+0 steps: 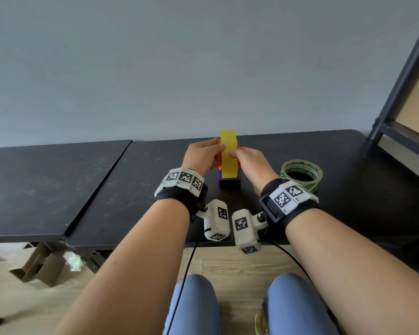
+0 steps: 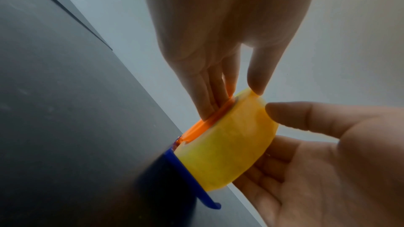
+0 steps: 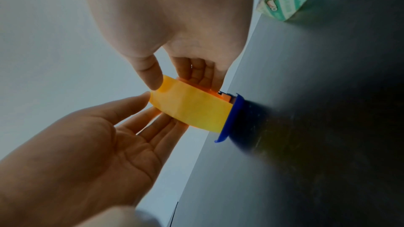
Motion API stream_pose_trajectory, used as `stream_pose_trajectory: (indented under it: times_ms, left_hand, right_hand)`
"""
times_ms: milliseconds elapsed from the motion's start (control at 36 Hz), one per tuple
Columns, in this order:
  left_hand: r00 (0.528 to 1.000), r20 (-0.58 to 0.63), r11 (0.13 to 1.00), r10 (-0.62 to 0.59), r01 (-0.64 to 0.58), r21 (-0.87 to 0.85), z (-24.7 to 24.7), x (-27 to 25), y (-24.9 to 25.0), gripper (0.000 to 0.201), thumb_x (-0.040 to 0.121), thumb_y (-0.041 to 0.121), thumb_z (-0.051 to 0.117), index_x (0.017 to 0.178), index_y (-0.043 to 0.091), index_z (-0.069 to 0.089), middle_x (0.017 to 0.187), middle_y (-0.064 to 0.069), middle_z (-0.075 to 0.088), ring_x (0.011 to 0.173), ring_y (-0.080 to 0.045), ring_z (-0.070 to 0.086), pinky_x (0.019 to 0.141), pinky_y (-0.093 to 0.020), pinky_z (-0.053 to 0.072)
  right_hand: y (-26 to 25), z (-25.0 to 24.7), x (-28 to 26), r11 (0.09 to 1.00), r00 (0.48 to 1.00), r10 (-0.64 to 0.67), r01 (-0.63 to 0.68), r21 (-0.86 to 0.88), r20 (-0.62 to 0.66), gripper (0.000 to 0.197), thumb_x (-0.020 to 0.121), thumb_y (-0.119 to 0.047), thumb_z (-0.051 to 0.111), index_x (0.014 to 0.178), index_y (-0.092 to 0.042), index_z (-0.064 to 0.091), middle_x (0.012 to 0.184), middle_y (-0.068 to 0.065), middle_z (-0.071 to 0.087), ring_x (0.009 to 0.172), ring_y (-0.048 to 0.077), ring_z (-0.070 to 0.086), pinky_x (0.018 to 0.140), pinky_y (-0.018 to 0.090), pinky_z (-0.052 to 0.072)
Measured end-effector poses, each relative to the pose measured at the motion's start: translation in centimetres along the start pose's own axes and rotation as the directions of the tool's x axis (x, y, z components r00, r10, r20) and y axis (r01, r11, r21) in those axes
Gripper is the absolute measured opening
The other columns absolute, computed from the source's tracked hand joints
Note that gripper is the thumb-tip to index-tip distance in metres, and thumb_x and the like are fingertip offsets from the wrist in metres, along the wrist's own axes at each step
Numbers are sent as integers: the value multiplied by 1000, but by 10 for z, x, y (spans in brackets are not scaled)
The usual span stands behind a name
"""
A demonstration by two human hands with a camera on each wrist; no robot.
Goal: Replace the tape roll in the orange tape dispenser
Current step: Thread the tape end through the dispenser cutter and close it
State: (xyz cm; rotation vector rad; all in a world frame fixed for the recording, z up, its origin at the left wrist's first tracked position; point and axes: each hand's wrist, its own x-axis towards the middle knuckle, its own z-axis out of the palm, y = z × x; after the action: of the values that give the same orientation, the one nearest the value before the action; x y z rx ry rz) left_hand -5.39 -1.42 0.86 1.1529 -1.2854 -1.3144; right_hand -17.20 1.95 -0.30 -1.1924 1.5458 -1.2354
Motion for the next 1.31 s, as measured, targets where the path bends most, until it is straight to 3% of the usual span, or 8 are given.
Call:
stream_pose_trajectory:
  times_ms: [139, 250, 444, 611, 861, 972, 1194, 1305]
  left_hand:
    - [999, 45, 999, -5, 3, 33, -1, -5, -2, 44, 89, 10, 65, 132, 5, 60, 111, -13, 72, 98, -23, 71, 91, -35, 58]
    - [999, 28, 1000, -17, 16, 21, 0, -5, -1, 44, 90, 10, 63, 133, 5, 58, 114, -14, 70, 95, -22, 69, 87, -32, 58]
    - [998, 49, 1000, -28, 28, -6, -1, -4, -1, 37, 93, 10, 60, 130, 6, 60, 104, -11, 70, 88, -20, 68, 78, -24, 59]
    - [995, 97, 1000, -14, 12, 21, 0, -7, 0, 20, 95, 8, 57, 83, 21, 67, 88, -9, 67, 87, -24, 63, 87, -32, 56]
    - [996, 89, 997, -28, 21, 72, 2, -6, 2, 16, 95, 9, 56, 105, 0, 65, 87, -15, 62, 81, -25, 60, 98, -46, 51]
    - [993, 115, 995, -15, 4, 99, 3, -6, 4, 16, 98, 8, 52, 92, 5, 66, 89, -15, 65, 79, -23, 63, 92, -40, 54]
    - [994, 108, 995, -13, 2, 96, 4, -10, 5, 27, 98, 8, 52, 120, -2, 63, 98, -18, 65, 93, -28, 61, 100, -45, 50]
    - [991, 131, 994, -7, -8, 112, 3, -7, 2, 17, 97, 11, 54, 91, 14, 69, 100, -20, 66, 93, -28, 62, 100, -48, 51]
  right_hand:
    - [1, -5, 7, 990, 990, 102, -92, 111, -96, 54, 96, -48, 38, 111, -5, 67, 100, 7, 69, 91, 20, 66, 78, 32, 52]
    - [-3, -5, 6, 998, 994, 63, -62, 12, -95, 49, 99, -40, 37, 112, -3, 65, 102, 8, 65, 81, 17, 59, 60, 24, 41]
    - [1, -6, 7, 999, 993, -36, 32, -34, -115, 37, 97, -30, 42, 107, -4, 65, 101, 13, 67, 95, 27, 63, 79, 37, 50]
    - [0, -13, 0, 964, 938, -251, 220, -149, -241, 26, 89, -16, 56, 113, -16, 65, 100, -3, 64, 93, 12, 60, 76, 23, 47]
    - [1, -13, -9, 865, 903, -409, 340, -368, -129, 24, 80, -9, 61, 95, -24, 73, 103, -3, 71, 95, 14, 66, 88, 34, 55]
    - [5, -14, -12, 830, 886, -448, 363, -423, -119, 27, 79, -6, 64, 99, -22, 74, 107, -1, 71, 98, 17, 66, 89, 37, 54]
    - [4, -15, -12, 806, 861, -493, 396, -439, -129, 11, 83, -13, 66, 85, -17, 76, 93, 4, 69, 89, 21, 66, 83, 41, 53]
    - [2, -14, -10, 800, 863, -491, 390, -456, -122, 10, 86, -14, 63, 86, -15, 73, 99, 5, 65, 90, 19, 62, 82, 33, 50]
